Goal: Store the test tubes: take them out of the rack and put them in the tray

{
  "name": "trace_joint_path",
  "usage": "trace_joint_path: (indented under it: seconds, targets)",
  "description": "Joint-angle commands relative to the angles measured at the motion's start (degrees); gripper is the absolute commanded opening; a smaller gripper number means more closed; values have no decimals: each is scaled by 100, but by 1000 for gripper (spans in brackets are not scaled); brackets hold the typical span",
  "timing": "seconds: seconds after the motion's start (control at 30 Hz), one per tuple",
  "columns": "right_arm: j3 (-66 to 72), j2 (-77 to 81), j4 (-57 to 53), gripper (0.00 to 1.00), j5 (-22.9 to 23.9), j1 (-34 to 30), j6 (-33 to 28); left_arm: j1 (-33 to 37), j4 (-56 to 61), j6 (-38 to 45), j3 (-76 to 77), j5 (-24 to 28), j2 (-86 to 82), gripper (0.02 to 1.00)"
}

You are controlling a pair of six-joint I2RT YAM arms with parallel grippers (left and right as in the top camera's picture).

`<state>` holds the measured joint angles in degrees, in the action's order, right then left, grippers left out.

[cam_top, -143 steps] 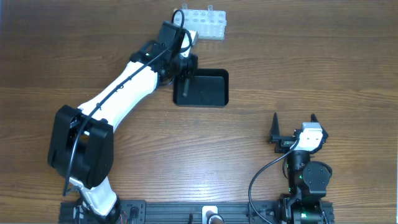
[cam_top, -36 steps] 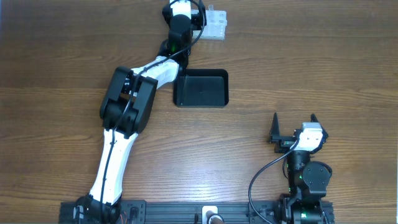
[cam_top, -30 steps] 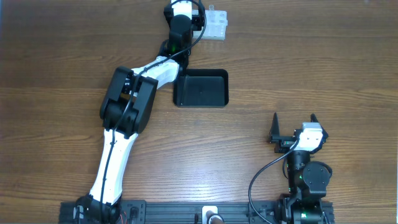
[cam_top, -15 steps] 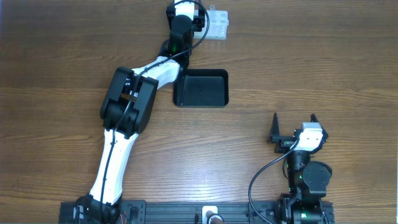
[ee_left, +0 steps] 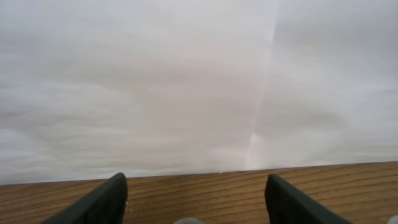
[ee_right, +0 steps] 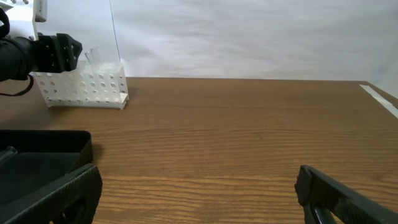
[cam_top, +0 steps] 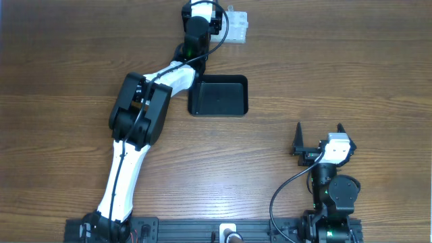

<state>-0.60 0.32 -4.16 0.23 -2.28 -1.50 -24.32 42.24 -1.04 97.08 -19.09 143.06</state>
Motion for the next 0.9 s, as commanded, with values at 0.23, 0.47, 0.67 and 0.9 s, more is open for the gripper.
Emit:
trace_joint_path:
  seconds: [0.23,0.47,0.67,0.9]
  targets:
    - [28,9,-17,991,50,-37,17,-28,31,249,131,-304,-164,660]
    - [28,9,-17,991,50,-37,17,-24,214,258,131,-308,-186,680]
    - [28,9,-17,991,50,-37,17,-44,216,254,131,-249,-195,676]
    - [28,9,-17,993,50,-37,17,-87,214,254,131,-177,-195,568]
